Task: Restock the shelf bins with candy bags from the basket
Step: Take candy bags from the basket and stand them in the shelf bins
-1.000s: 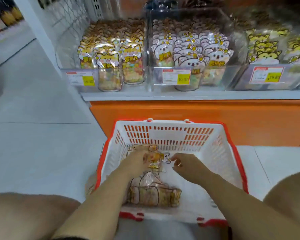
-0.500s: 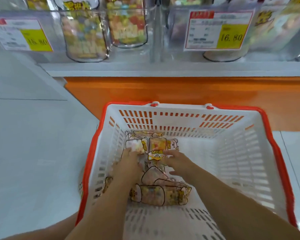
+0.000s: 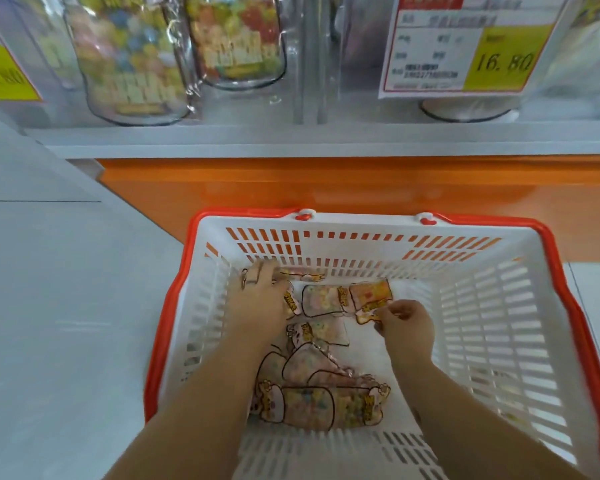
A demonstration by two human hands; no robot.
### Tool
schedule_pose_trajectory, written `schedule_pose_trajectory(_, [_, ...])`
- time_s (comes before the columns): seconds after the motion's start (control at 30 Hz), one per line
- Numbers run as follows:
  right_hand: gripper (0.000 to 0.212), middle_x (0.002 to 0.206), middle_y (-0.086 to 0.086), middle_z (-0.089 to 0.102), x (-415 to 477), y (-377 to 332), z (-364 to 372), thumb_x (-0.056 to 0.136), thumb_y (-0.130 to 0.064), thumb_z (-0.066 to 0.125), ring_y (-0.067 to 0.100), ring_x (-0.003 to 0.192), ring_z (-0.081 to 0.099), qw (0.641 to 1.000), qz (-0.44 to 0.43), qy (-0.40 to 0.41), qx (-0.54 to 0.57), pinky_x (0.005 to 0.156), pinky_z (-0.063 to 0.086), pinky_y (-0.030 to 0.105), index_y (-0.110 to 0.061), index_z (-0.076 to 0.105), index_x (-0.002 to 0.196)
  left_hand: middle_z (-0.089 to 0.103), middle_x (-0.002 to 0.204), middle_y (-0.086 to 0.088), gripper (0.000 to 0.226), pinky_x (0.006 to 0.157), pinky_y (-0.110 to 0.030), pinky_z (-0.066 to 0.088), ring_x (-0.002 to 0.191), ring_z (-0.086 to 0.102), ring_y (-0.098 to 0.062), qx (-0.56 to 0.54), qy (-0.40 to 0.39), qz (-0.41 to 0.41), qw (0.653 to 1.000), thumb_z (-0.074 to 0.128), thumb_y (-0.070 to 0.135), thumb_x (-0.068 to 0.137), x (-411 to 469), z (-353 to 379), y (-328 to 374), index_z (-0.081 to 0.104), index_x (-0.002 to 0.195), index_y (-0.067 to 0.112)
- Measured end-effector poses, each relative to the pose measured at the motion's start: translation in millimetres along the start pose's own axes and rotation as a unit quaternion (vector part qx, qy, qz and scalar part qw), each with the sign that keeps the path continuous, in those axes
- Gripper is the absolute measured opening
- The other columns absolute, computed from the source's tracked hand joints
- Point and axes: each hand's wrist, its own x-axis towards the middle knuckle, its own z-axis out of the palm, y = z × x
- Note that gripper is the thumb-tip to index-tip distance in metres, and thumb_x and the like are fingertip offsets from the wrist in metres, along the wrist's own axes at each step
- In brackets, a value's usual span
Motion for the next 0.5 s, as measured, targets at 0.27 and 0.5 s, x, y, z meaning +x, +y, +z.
schedule_pose_trajectory(0.27, [0.029,0.099,0.006,0.065,18.6,7.6,-30.6,0.097,-0.014,0.058,0.022,0.071,0.063,0.995,-0.002,0.084,0.056,0.058,0.050,0.035,-0.028,0.055,0.122,0.035,0.153,-0.001,0.052,0.120,-0.062,0.006,0.146,0.032,-0.028,0.027,-0.053,0.119,0.991,0.057,0.019,0.087,-18.7,14.5,22.6,0.054,0.139,0.024])
schedule_pose_trajectory(0.5, [0.025,0.109,0.002,0.068,21.8,-3.3,-46.4,0.099,-0.023,0.057,0.021,0.096,0.063,0.980,-0.046,0.183,0.068,0.077,0.051,0.033,-0.018,0.064,0.123,0.055,0.132,0.005,0.034,0.115,-0.041,0.033,0.122,0.051,-0.018,-0.055,-0.161,0.207,0.963,0.051,0.021,0.094,-30.8,17.4,45.2,0.059,0.126,0.027])
